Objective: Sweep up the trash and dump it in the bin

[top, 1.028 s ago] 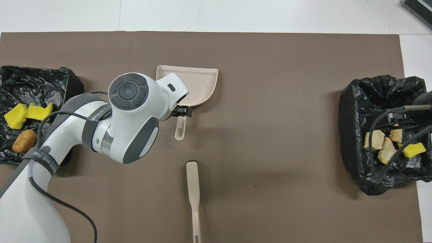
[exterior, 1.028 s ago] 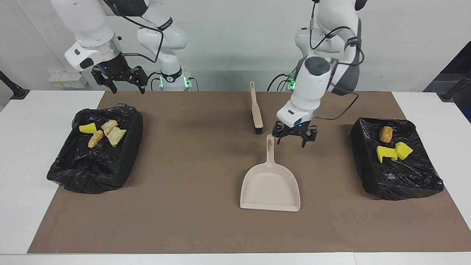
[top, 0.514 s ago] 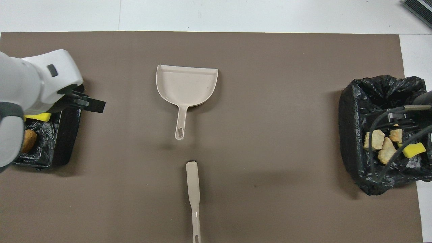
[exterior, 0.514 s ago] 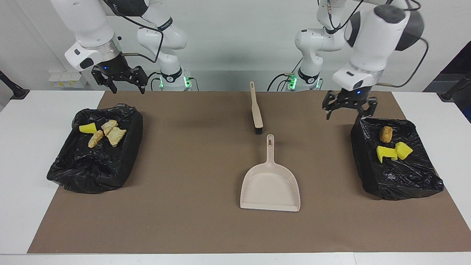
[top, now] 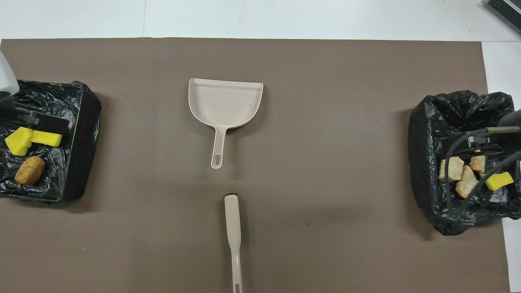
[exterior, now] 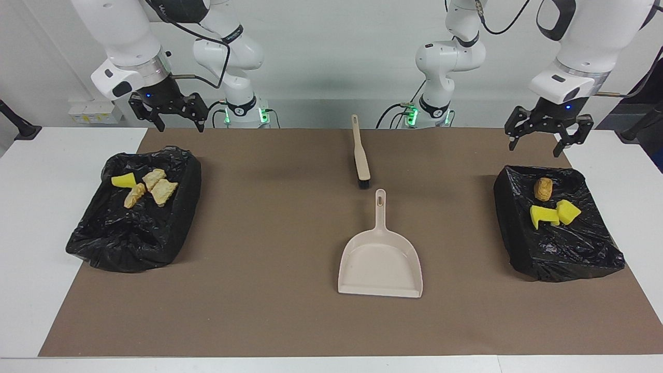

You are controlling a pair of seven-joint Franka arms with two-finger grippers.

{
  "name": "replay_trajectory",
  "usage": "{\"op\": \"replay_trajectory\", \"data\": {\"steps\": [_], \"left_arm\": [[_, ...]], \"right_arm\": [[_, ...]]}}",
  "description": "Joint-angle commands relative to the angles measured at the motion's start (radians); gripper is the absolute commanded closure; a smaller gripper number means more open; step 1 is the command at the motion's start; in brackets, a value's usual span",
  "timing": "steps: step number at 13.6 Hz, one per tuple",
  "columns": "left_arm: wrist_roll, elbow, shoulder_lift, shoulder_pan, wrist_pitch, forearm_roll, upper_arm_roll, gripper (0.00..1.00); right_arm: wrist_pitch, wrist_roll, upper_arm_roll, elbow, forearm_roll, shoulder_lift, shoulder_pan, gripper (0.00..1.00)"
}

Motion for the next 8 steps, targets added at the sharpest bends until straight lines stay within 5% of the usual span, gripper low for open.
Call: {"op": "replay_trajectory", "data": {"steps": [1,8], "left_arm": [[0.028,0.013,-0.005,0.042,-0.025,-0.029,-0.008,0.00],[0.019,0.010,-0.052,0.078,-0.057,-0.063,0.004,0.00]], "right_arm": [[0.013,-0.021,0.005,-0.022,0.019,-0.018,-0.013,0.00],[0.013,-0.021,0.005,-0.022,0.019,-0.018,-0.012,0.00]]}}
